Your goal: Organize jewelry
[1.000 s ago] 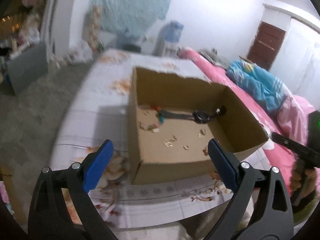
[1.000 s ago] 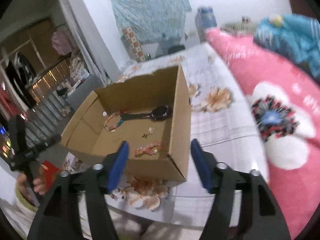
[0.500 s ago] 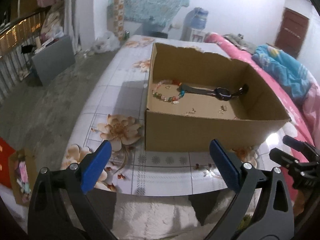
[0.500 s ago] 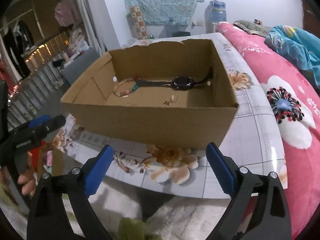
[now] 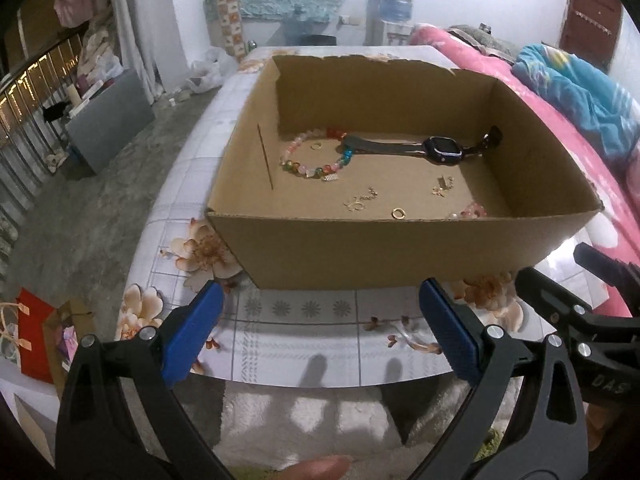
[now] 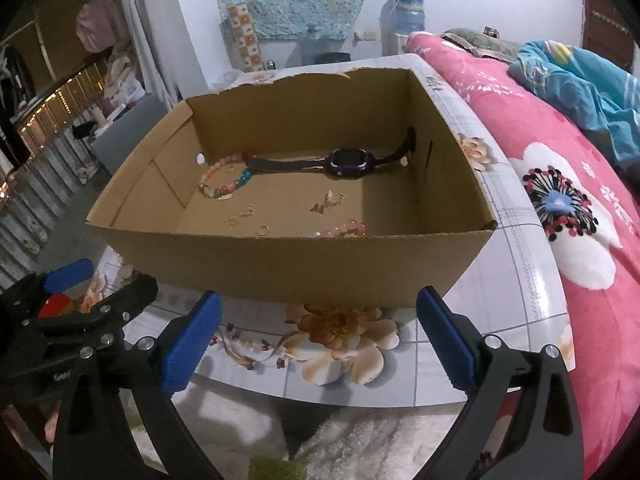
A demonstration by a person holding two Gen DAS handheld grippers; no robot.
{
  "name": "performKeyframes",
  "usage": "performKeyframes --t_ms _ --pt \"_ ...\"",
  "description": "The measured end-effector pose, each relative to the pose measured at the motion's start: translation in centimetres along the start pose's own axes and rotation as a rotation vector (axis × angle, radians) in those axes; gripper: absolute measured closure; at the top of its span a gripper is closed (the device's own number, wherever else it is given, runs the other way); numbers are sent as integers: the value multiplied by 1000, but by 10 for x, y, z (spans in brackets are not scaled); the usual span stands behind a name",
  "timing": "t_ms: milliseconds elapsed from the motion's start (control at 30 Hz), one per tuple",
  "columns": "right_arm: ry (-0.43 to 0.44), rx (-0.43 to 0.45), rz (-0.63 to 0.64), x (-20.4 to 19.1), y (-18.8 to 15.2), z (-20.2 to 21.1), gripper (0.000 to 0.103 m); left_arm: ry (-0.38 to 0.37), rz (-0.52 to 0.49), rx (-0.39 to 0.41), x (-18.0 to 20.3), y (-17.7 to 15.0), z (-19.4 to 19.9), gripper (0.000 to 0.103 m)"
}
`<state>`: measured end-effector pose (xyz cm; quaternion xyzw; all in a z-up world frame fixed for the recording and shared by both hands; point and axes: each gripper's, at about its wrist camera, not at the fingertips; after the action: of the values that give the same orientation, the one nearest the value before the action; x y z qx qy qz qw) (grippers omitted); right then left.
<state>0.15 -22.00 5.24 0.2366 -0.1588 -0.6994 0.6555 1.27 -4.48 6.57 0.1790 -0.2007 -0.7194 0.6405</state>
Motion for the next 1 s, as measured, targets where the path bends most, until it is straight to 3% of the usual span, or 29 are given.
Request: performKeyframes --t_ms 1000 --pt "-34 0 -34 7 1 -1 8 4 -10 -35 8 8 -5 8"
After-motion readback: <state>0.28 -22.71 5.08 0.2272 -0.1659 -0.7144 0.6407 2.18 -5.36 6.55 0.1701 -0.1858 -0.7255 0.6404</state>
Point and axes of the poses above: each gripper's, at about its wrist camera, not at the fingertips, and z roughly against the way its jaws point, x to its right, y to its top, and after that the axes turned 4 degrees about -x, right-handed
